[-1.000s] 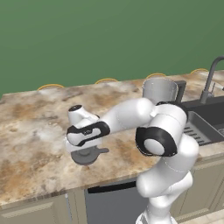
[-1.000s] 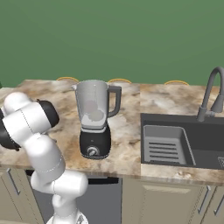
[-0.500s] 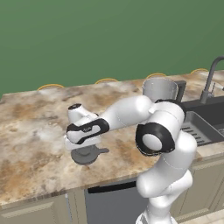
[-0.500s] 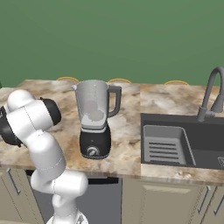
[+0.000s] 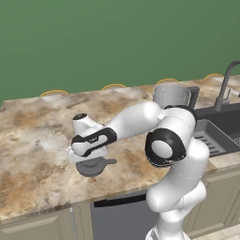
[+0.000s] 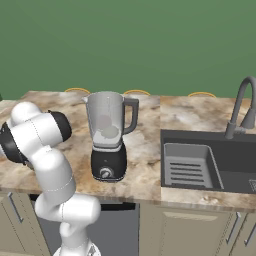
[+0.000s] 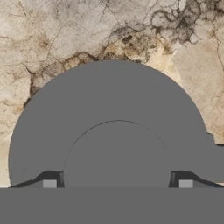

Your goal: Grab the onion and lemon from the fridge, place them in the blender, close the lid, and turn on the blender to create a marinade.

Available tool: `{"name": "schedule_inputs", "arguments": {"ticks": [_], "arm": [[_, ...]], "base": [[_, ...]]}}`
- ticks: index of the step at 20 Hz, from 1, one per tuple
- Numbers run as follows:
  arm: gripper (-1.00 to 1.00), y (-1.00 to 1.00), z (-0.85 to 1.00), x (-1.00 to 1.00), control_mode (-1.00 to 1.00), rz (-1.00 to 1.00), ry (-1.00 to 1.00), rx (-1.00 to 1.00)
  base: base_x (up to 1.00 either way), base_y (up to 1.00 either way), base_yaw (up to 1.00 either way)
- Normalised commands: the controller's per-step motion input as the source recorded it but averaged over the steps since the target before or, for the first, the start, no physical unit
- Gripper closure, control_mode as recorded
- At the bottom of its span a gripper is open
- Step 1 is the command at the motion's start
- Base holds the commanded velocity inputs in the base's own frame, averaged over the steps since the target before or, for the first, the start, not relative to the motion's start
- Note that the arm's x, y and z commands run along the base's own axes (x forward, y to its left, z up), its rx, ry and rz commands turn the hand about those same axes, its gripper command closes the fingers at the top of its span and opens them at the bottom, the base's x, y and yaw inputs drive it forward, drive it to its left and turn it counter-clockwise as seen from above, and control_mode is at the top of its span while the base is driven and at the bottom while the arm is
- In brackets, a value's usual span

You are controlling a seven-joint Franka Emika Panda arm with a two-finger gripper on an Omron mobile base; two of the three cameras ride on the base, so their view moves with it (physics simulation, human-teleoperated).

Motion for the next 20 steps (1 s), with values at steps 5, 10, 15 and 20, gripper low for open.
{"name": "schedule_inputs", "arguments": {"ticks": [5,10,15,20], "arm": [[-1.0,0.0,-0.27,0.0,-1.0,0.0,0.0,0.1],[1.0,-0.08,-0.41,-0.18,-1.0,0.0,0.0,0.07],[1.0,0.0,-0.05,0.0,-1.0,0.0,0.01,0.0],[1.0,0.0,0.0,0.0,-1.0,0.0,0.0,0.0]], "base": [[0.0,0.0,0.0],[0.0,0.0,0.0],[0.0,0.0,0.0],[0.0,0.0,0.0]]}}
